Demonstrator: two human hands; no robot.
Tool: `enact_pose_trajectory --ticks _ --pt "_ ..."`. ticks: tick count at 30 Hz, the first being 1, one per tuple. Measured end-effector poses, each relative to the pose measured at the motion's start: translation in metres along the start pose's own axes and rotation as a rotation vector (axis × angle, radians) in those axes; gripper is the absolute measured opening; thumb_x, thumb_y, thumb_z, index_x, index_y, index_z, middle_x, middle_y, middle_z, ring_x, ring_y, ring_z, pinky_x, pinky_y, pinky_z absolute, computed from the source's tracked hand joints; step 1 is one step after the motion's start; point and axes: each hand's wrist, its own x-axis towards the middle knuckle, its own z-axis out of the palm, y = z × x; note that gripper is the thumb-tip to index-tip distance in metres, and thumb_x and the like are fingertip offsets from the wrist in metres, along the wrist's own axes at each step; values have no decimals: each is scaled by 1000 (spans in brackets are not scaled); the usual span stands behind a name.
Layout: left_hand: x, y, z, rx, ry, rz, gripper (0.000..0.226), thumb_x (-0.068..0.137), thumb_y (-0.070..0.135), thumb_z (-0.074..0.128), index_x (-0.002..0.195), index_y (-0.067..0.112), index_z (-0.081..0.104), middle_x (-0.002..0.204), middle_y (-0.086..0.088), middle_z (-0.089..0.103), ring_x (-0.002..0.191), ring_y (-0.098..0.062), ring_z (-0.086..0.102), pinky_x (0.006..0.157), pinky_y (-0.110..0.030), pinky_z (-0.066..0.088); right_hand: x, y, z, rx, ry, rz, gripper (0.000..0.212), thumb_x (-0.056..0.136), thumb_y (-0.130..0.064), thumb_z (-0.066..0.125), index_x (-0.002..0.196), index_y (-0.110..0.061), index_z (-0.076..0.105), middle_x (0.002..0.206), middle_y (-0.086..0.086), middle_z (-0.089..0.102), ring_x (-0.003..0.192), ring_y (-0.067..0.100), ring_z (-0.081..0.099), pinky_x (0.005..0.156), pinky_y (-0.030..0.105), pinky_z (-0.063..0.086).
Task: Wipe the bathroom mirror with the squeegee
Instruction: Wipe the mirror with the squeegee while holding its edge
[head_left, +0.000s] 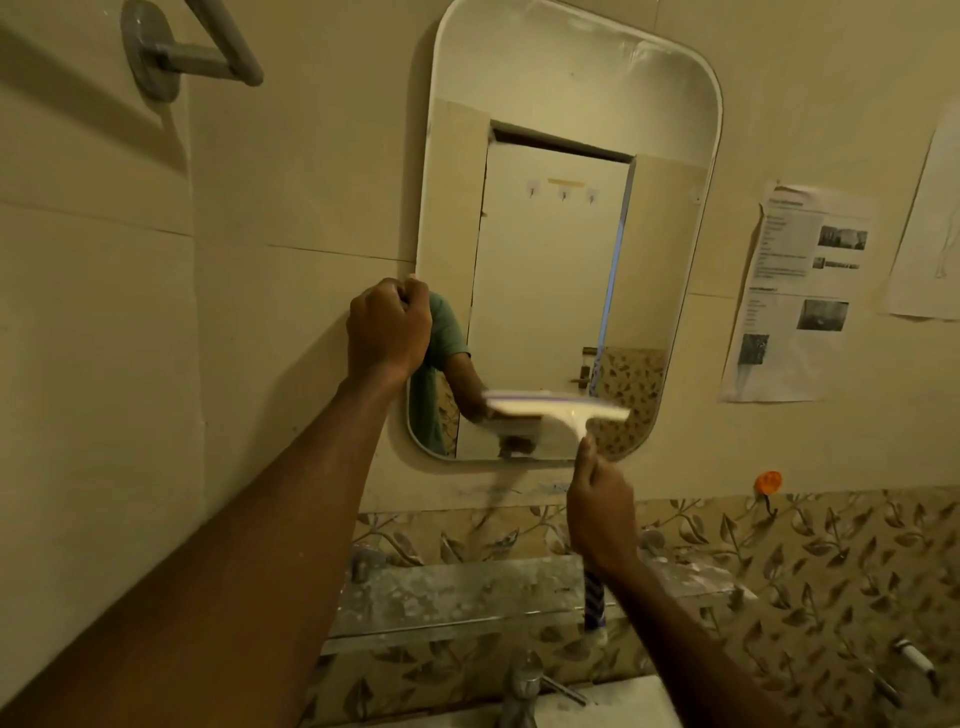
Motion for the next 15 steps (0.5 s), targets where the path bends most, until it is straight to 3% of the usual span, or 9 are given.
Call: enact_pose_trajectory --ticks 4,7,10,15 --pt "0 1 0 -2 2 -2 36 100 31 39 74 11 54 74 -7 54 71 -17 50 62 -27 31 -26 20 -4 -79 -76 85 57 101 -46 26 57 -15 45 51 2 45 44 17 42 46 30 35" --pt "0 1 0 0 2 -4 37 100 32 39 76 10 56 74 -7 55 71 -17 51 63 -27 32 8 -9 -24 -21 -31 -13 55 103 -41 28 58 -14 46 52 3 41 44 17 37 44 25 31" --pt "0 2 0 9 1 -8 36 100 32 39 76 11 55 75 -6 54 72 -17 50 64 -26 32 43 -30 -34 35 38 -59 60 103 -45 27 60 -8 46 53 12 43 46 22 42 43 31 38" --pt "0 1 0 12 2 -3 37 101 31 38 75 11 54 74 -7 53 71 -16 49 64 -27 31 4 3 -5 -9 35 11 55 103 -39 26 55 -15 42 48 0 39 41 15 34 42 25 25"
